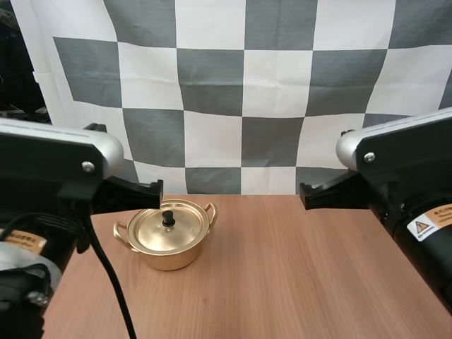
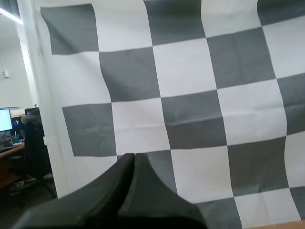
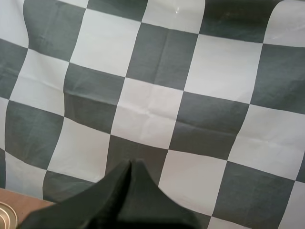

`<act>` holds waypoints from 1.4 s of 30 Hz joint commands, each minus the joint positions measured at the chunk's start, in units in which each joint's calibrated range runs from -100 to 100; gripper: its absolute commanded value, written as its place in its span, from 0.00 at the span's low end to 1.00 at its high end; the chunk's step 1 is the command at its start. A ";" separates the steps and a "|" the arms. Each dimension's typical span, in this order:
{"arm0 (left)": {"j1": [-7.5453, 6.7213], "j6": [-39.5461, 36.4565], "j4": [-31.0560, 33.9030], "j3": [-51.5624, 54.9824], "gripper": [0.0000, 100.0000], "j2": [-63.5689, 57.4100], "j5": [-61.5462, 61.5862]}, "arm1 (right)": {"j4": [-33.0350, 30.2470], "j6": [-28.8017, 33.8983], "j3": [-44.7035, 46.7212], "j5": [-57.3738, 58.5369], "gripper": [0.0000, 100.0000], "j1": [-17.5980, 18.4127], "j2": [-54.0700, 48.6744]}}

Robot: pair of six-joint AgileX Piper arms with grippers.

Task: Open the pot, put the car inside, and close it

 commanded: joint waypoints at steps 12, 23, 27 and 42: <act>0.01 -4.32 0.80 20.18 0.00 -0.06 -12.70 | -0.01 0.02 26.79 -26.49 0.00 -0.02 0.00; 0.36 -6.79 -0.46 26.14 0.00 -0.06 -12.74 | 3.16 0.10 26.79 -14.67 0.00 -0.30 0.00; 0.36 -6.79 -1.21 26.14 0.00 -0.06 -9.25 | 5.18 0.46 26.79 -8.77 0.00 -0.87 0.00; 0.36 -8.56 0.69 26.14 0.00 -0.06 3.25 | 4.54 1.44 26.79 3.12 0.00 -1.92 0.00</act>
